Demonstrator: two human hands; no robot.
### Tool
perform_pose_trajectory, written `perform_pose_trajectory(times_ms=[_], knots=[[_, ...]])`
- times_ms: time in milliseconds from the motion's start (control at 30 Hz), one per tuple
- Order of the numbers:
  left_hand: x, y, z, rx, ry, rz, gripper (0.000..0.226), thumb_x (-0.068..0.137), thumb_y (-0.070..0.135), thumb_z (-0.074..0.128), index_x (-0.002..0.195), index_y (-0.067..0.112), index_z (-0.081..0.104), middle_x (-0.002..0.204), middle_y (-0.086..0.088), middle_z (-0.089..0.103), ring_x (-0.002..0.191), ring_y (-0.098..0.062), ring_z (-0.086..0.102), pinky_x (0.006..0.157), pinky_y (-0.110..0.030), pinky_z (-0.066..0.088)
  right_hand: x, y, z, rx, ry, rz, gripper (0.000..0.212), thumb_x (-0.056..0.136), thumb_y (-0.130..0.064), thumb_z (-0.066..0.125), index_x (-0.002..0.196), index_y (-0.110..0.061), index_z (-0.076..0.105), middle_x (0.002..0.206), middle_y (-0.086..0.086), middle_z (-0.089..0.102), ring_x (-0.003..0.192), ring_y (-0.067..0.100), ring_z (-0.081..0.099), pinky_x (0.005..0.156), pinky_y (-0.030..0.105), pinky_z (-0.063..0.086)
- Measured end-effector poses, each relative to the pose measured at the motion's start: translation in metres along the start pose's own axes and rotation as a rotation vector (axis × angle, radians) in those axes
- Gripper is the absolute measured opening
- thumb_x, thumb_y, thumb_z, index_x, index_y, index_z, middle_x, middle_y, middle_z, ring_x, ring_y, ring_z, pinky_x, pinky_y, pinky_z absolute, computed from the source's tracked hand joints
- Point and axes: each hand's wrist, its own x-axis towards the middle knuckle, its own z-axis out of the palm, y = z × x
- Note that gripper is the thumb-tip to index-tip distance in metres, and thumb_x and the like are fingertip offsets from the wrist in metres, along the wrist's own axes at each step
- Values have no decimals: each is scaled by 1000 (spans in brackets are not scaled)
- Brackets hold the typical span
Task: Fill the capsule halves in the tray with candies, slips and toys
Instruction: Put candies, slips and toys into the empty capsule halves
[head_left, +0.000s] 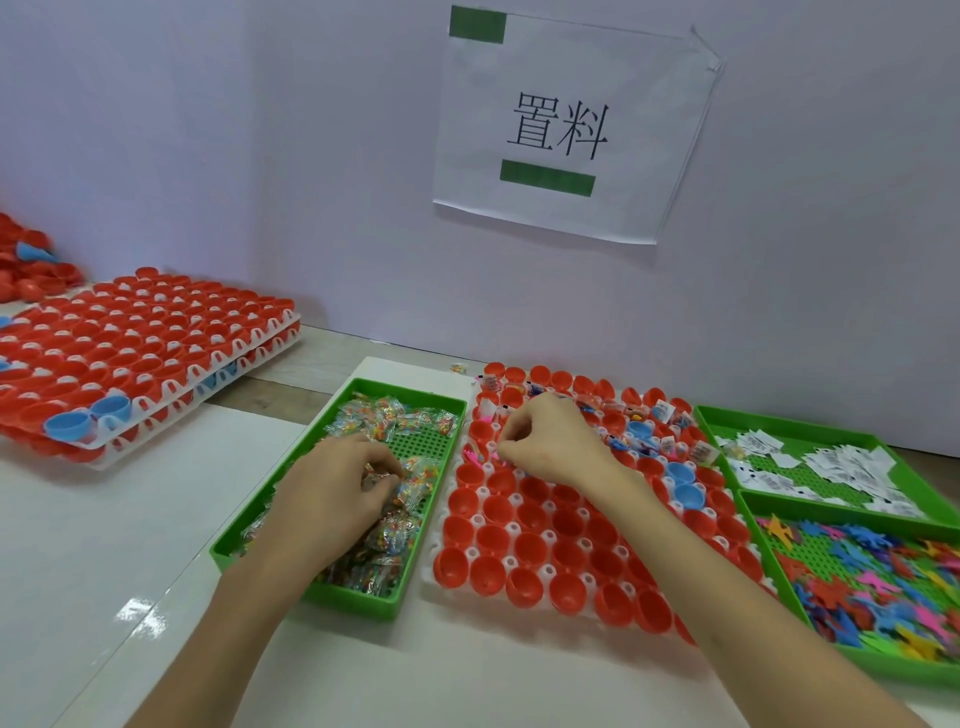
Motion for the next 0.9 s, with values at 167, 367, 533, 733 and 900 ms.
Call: perform_pose_trajectory(times_ms=[167,367,533,733,900], knots=[[0,-1,1,-20,2,7,9,91,24,69,92,31,75,95,15,65,88,-7,58,81,-36,53,-1,5,-1,57,50,-2,18,86,-6,66,83,-15,81,88,-7,75,70,-1,66,57,7,46],[0,-1,1,-33,2,14,10,91,21,69,90,30,75,92,16,64,86,-6,57,78,-35,51,-4,1,-5,50,33,2,15,83,-8,75,81,-23,74,75,-17,61,71,-4,58,50,4,38],[0,-1,1,-38,-2,16,10,91,22,70,90,31,74,93,15,64,86,-3,56,78,-34,52,-2,-6,-4,-12,29,-11,18,80,-6,79,79,-22,70,75,-17,53,67,-2,53,42,4,36],[1,-2,1,-49,-1,14,10,90,22,70,90,31,74,94,15,65,86,-5,57,79,-35,52,-2,-4,-10,30,31,-2,16,77,-13,85,89,-15,76,90,-3,68,88,13,66,84,30,57],[1,-2,2,-43,0,16,10,91,21,70,90,30,74,92,15,64,85,-5,56,77,-34,51,-2,0,-20,82,45,-26,8,87,-11,73,92,-17,77,88,-7,69,81,7,66,73,19,53]])
